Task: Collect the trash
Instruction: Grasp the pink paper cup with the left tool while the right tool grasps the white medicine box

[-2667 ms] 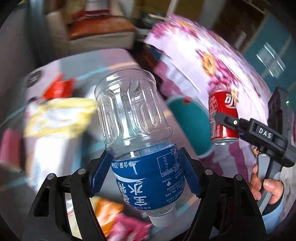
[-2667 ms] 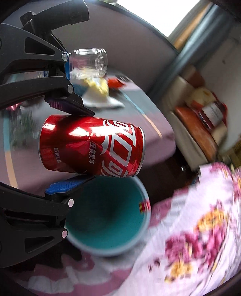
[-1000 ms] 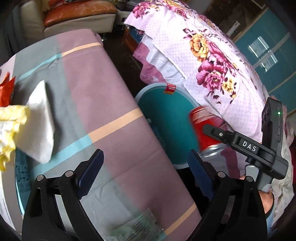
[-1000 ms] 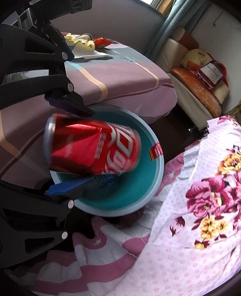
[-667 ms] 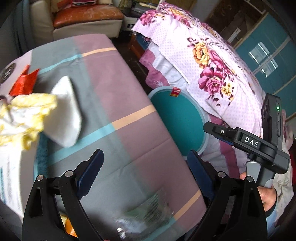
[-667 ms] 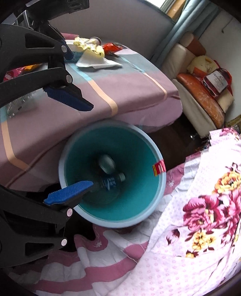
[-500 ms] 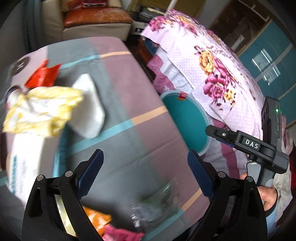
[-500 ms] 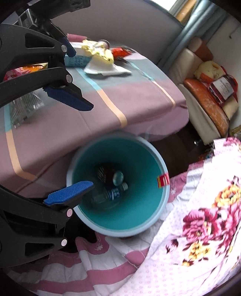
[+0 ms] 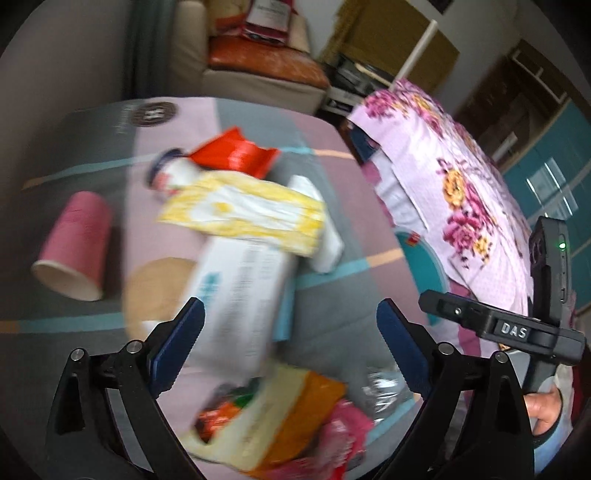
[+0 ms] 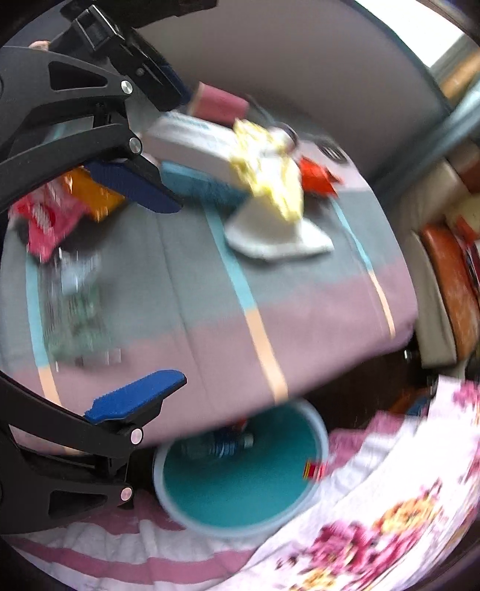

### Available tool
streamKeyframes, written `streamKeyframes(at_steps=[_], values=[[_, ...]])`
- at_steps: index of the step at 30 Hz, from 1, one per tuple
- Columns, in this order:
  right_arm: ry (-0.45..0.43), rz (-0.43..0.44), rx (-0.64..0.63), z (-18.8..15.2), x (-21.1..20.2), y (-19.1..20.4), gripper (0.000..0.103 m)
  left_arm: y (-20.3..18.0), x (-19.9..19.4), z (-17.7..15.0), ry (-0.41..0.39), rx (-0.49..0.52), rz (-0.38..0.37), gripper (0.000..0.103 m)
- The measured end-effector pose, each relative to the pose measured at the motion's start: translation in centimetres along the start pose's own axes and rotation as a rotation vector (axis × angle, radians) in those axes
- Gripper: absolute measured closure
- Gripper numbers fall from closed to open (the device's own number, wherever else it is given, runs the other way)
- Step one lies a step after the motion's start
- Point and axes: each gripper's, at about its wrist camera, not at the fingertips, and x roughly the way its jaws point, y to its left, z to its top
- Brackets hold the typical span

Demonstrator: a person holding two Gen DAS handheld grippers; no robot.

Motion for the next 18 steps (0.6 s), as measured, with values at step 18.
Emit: streamKeyframes(at_steps=[18], values=[[0.250, -0.029, -0.156, 3.0, 8.4, 15.4, 0.020, 16.2, -4.6, -0.2, -0.078, -0.221, 0.151, 0.007]])
